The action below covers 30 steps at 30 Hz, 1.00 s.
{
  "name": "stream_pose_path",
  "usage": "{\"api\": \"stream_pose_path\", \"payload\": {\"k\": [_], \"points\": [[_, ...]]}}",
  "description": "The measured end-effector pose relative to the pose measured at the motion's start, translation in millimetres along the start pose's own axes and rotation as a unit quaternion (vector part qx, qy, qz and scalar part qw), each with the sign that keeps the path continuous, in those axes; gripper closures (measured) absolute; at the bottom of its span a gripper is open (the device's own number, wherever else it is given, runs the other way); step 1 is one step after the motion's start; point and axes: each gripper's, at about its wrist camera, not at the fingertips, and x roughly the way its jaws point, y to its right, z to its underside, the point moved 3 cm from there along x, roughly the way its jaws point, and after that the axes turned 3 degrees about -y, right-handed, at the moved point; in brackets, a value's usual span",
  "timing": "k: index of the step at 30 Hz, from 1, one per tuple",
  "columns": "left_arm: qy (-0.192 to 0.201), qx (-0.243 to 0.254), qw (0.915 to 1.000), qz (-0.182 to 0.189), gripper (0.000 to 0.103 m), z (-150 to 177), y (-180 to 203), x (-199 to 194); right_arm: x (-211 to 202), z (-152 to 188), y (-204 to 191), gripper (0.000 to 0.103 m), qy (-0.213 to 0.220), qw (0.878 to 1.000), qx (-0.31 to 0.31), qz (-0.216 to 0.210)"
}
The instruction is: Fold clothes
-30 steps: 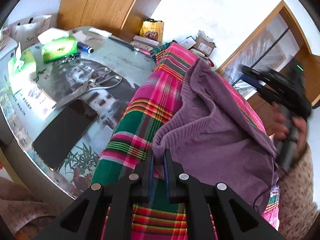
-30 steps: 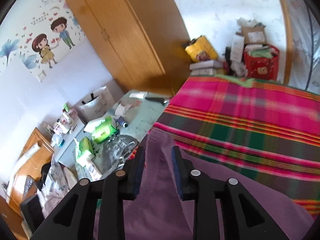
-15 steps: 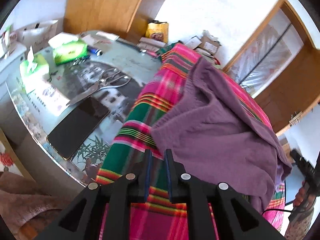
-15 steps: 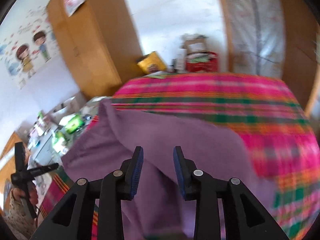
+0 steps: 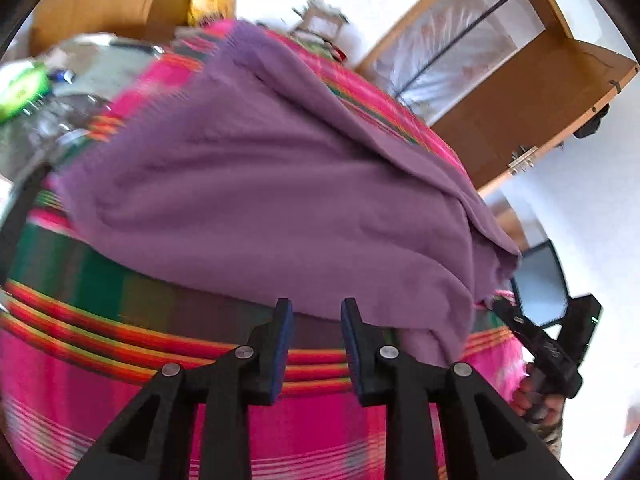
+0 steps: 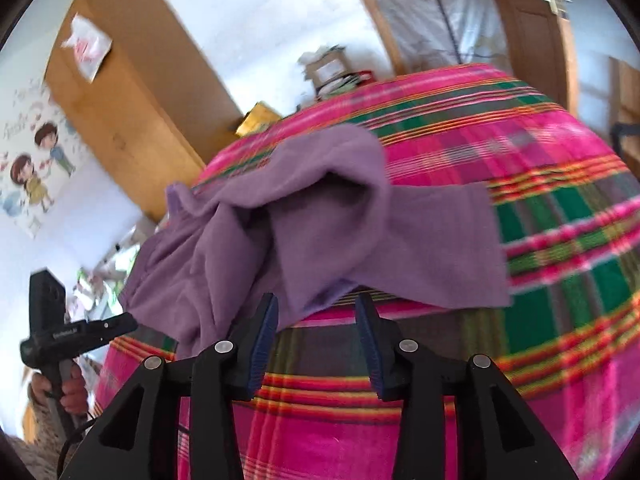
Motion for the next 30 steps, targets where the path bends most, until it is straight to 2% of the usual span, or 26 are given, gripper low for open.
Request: {"api": "stream_pose_path", "payload": {"k": [5,6,7,9,10,13,19,24,30], "points": [[-0.024,0.009,0.9996,-0.01,0.077,4.0,12.9,18.2,27.3,-7.0,-10.5,0.061,-0.007,1.0,-0.023,0.007],[-0.025,0.009,0.9996,-0.011,0.077,3.6,14.1,20.8,30.6,-9.4,-11.1,0.067,-0.005,1.0,-0.021,0.002],[-0.027,0.01,0.9995,-0.013,0.077,3.1,15.0,22.9,32.0,-11.6,-10.4,0.082,0.0,1.0,-0.021,0.0],[-0.029,0.011,0.9994,-0.015,0.077,1.9,16.5,26.7,30.4,-19.1,-7.9,0.094,0.015,0.999,-0.029,0.015],[-0.029,0.012,0.9994,-0.016,0.077,0.8,16.7,28.2,28.2,-23.3,-6.8,0.096,0.022,0.999,-0.033,0.021],[-0.026,0.016,0.9994,-0.017,0.077,-2.6,17.8,31.5,18.1,-36.2,-3.7,0.098,0.046,0.997,-0.045,0.033],[-0.021,0.023,0.9992,-0.022,0.077,-10.1,20.9,38.5,4.2,-83.6,12.7,0.098,0.099,0.991,-0.048,0.07],[-0.02,0.025,0.9992,-0.022,0.077,-15.1,20.9,41.1,3.1,-132.4,36.2,0.098,0.137,0.986,-0.022,0.098],[-0.016,0.026,0.9993,-0.021,0.077,-20.3,24.5,49.4,13.6,-177.0,54.9,0.098,0.155,0.98,-0.017,0.125]]}}
